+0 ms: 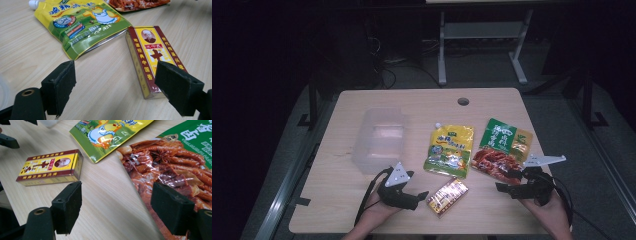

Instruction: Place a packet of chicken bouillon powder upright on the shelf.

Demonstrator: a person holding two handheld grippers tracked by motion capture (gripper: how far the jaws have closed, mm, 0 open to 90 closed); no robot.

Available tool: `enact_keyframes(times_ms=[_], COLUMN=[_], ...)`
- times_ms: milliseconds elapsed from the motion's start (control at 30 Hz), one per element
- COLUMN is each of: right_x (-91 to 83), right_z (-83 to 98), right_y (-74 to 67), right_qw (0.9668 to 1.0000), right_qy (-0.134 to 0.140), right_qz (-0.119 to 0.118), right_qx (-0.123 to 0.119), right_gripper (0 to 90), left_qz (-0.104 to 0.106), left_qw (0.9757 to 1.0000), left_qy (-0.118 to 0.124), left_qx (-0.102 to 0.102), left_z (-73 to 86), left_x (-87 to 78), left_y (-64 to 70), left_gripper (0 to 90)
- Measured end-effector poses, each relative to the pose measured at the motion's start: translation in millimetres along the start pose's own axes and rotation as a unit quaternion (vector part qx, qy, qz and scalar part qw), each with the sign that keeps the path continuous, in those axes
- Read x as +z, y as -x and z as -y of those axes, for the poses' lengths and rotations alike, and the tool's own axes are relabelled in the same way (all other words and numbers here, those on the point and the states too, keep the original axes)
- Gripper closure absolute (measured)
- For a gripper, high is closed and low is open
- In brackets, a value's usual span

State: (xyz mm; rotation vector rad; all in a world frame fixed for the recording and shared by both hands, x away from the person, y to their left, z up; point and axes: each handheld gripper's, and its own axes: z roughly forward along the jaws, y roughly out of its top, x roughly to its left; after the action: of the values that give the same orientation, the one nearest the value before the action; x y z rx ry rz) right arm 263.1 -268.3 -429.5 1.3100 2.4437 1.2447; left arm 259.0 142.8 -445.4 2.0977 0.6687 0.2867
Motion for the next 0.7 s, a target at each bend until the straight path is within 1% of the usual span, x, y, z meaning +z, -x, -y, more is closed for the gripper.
enact_keyframes(times_ms=[33,67,100,167,200,233,333,367,400,467,500,533,567,600,633,667,700], right_x=[0.3,0.6,0.6,0.3,0.2,0.2,2.2,3.7,5.1,8.0,9.2,12.1,12.1,15.9,15.9,20.3,20.3], right_z=[-0.6,-1.0,-1.7,-2.1,-3.7,-3.7,-9.1,-11.9,-15.3,-24.0,-29.1,-39.7,-39.7,-52.1,-52.1,-65.7,-65.7], right_y=[0.2,1.1,0.8,0.7,0.4,0.4,-0.8,-0.7,-1.5,-1.5,-1.3,1.3,1.3,3.7,3.7,4.6,4.6], right_qw=[1.0000,1.0000,1.0000,1.0000,1.0000,1.0000,0.9999,0.9999,1.0000,1.0000,1.0000,1.0000,1.0000,0.9999,0.9999,0.9999,0.9999], right_qy=[0.001,0.004,0.003,0.003,0.009,0.009,0.010,0.010,0.007,0.002,0.000,-0.003,-0.003,-0.007,-0.007,-0.014,-0.014], right_qz=[0.001,0.002,0.002,0.003,0.003,0.003,-0.003,-0.006,-0.006,-0.004,-0.007,-0.008,-0.008,-0.010,-0.010,-0.008,-0.008], right_qx=[0.002,-0.002,0.003,0.002,0.002,0.002,0.006,0.004,0.003,-0.003,0.000,-0.004,-0.004,0.001,0.001,0.001,0.001], right_gripper=[23.8,23.5,23.4,23.2,23.2,23.2,21.8,21.7,21.6,20.9,20.9,20.8,20.8,19.8,19.8,19.6,19.6], left_qz=[0.000,0.000,0.001,0.001,0.002,0.002,0.006,0.007,0.006,0.009,0.009,0.006,0.006,0.005,0.005,0.001,0.001], left_qw=[1.0000,1.0000,1.0000,1.0000,1.0000,1.0000,1.0000,1.0000,1.0000,0.9999,0.9999,0.9999,0.9999,0.9998,0.9998,0.9998,0.9998], left_qy=[0.001,0.000,0.001,0.002,0.005,0.005,0.003,0.003,0.002,0.005,0.002,0.002,0.002,0.000,0.000,0.000,0.000], left_qx=[-0.001,-0.001,-0.001,-0.003,-0.005,-0.005,-0.005,-0.005,-0.003,-0.011,-0.011,-0.013,-0.013,-0.017,-0.017,-0.018,-0.018], left_z=[-0.4,-0.6,-0.8,-1.1,-1.7,-1.7,-4.1,-5.5,-7.1,-10.3,-12.0,-15.2,-15.2,-18.2,-18.2,-22.0,-22.0], left_x=[0.4,0.4,0.4,0.3,0.2,0.2,0.5,0.9,1.1,2.4,3.3,6.1,6.1,8.8,8.8,11.0,11.0], left_y=[0.2,0.1,0.2,0.3,1.5,1.5,2.6,3.0,2.6,1.1,-0.3,-2.9,-2.9,-5.2,-5.2,-6.7,-6.7], left_gripper=[16.9,16.8,16.9,17.0,17.2,17.4,17.6,17.8,17.9,18.6,18.7,18.8,18.9,19.1,19.3,19.5,19.9])
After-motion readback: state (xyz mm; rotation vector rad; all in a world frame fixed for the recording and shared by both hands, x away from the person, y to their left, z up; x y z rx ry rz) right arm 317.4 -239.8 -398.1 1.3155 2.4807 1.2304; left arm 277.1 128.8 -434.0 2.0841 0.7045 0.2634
